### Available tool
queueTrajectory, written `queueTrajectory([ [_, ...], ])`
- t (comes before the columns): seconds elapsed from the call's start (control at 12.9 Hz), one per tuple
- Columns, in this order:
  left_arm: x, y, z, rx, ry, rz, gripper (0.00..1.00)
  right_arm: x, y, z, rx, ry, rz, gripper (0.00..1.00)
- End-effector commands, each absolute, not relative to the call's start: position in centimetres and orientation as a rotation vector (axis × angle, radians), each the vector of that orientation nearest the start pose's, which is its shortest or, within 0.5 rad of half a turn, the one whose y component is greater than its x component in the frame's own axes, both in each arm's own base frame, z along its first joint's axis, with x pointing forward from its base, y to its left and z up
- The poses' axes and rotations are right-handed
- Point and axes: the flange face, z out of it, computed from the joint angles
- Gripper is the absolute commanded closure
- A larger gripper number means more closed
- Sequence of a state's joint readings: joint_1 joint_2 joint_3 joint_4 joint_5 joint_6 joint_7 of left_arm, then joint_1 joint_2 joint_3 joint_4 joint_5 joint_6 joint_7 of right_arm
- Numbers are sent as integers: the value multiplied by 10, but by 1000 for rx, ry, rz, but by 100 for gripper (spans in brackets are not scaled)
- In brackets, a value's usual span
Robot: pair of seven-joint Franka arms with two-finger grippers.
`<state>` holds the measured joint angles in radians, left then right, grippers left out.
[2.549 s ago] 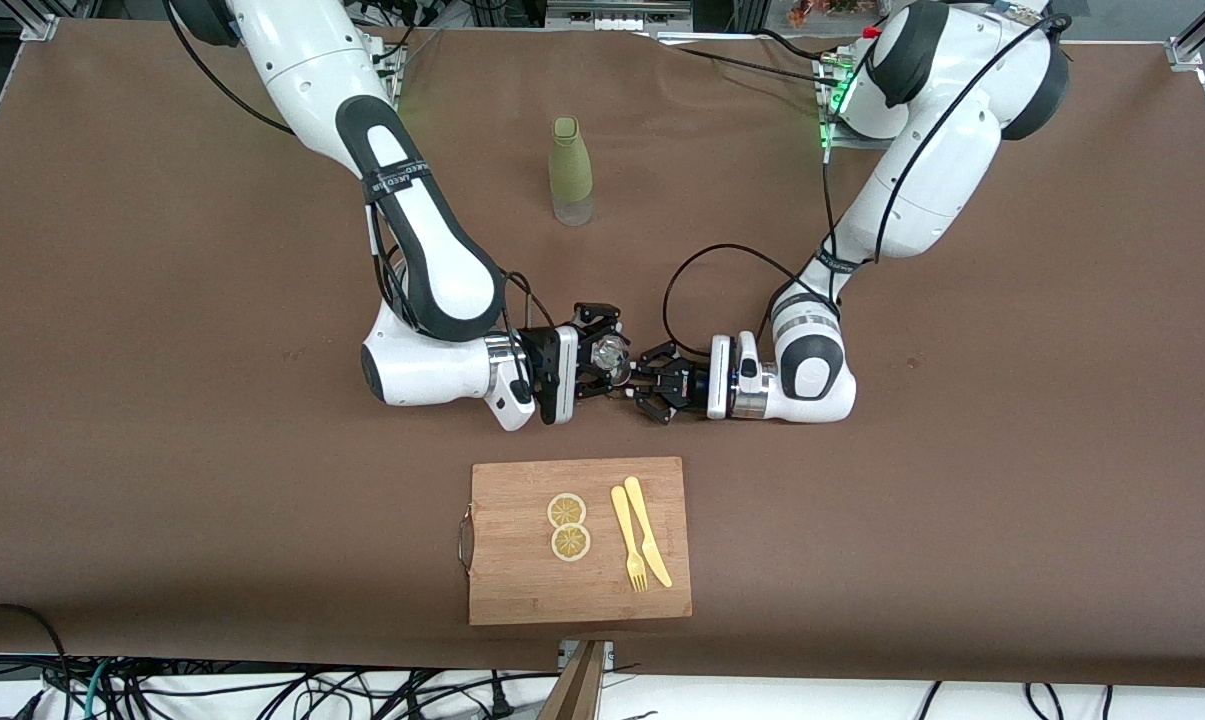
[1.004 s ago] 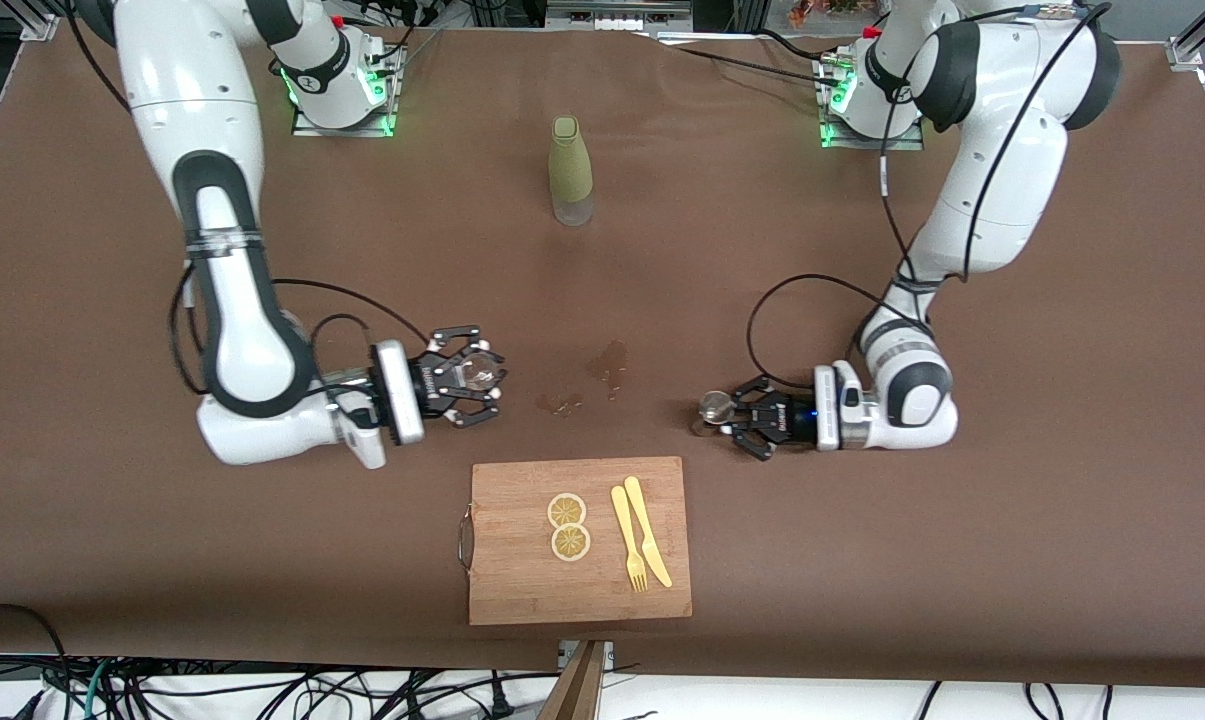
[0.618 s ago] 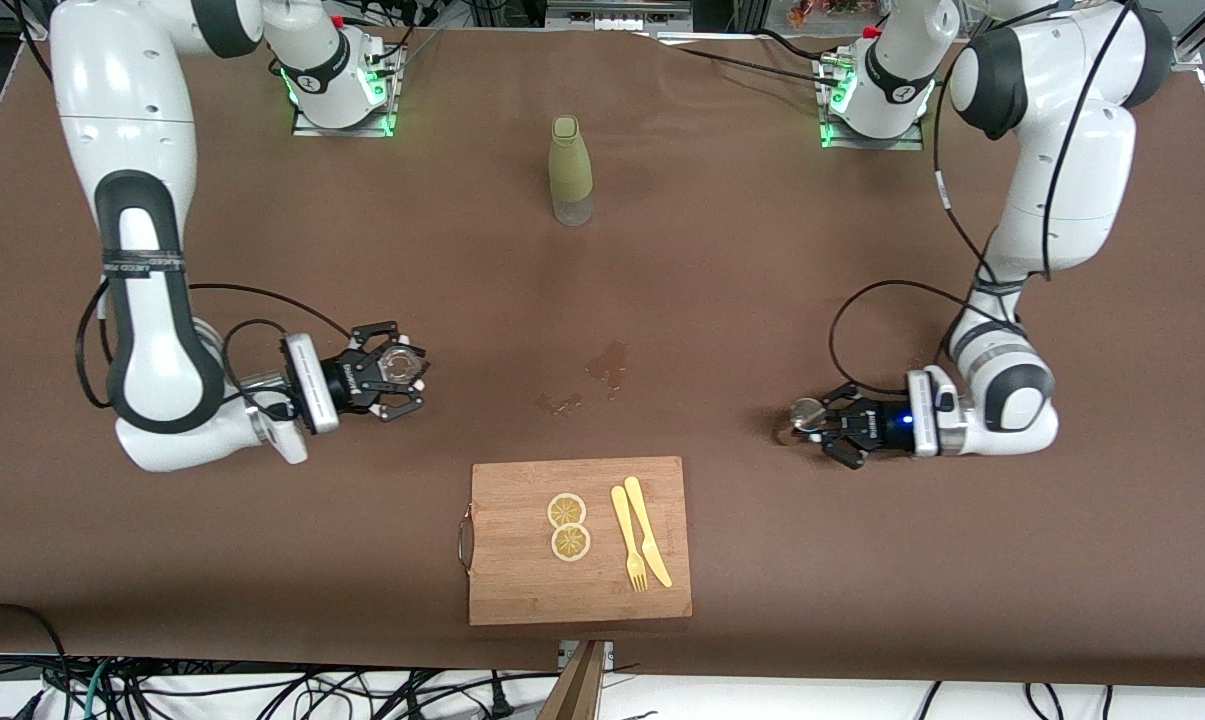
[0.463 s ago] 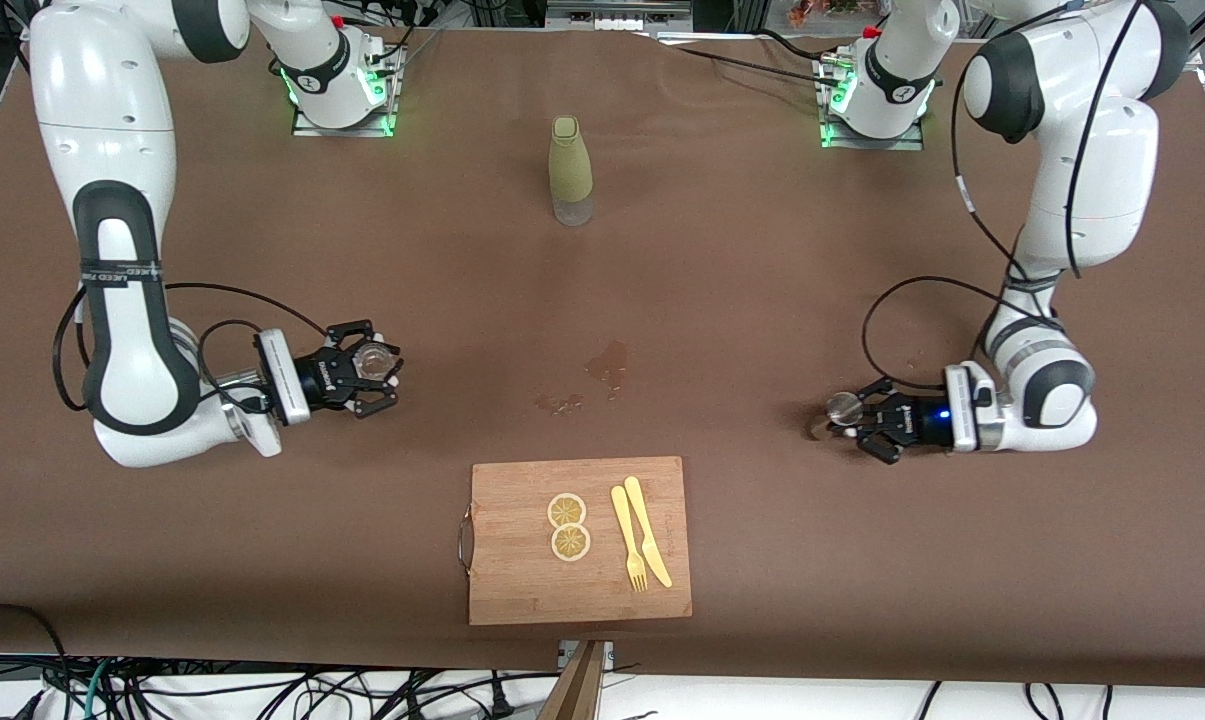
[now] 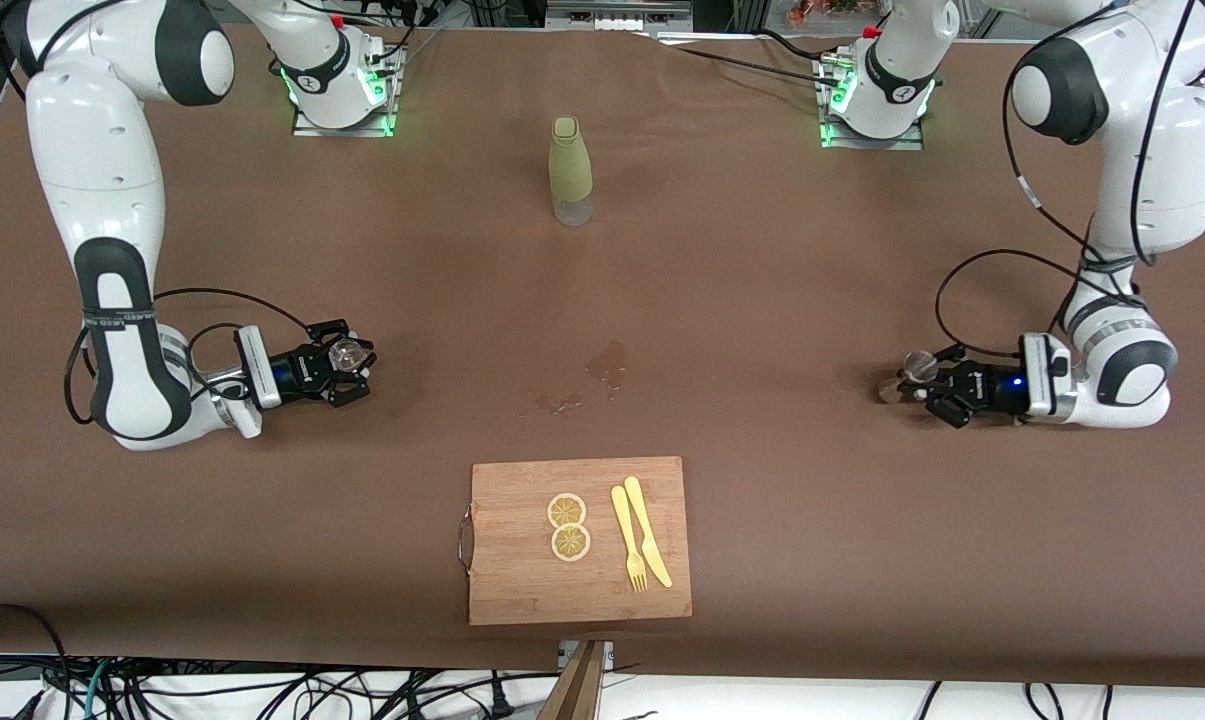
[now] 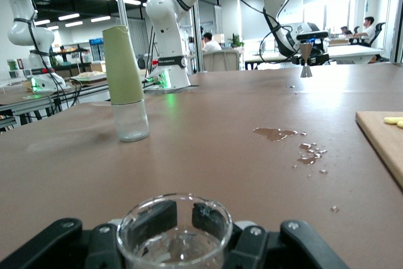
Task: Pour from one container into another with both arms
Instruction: 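Move the glass cup and jigger apart back toward their spots, then lower the glass cup and jigger onto the table and open both grippers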
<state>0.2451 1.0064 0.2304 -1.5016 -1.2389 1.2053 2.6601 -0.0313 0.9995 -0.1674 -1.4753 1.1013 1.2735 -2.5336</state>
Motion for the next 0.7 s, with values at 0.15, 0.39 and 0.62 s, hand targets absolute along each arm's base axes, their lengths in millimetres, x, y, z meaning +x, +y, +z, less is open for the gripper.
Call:
queueTrajectory([
  [0.15,550,171,84,1056,-1377,1127,100,591,-17,77,-945,-1487,-744,79],
  [0.39,538,180,70,1049,-1385,1132,100,580,-23,61,-923,-1495,-721,75],
  [0.62,533,179,57,1048,-1377,1133,100,578,-25,59,-923,-1500,-704,75],
])
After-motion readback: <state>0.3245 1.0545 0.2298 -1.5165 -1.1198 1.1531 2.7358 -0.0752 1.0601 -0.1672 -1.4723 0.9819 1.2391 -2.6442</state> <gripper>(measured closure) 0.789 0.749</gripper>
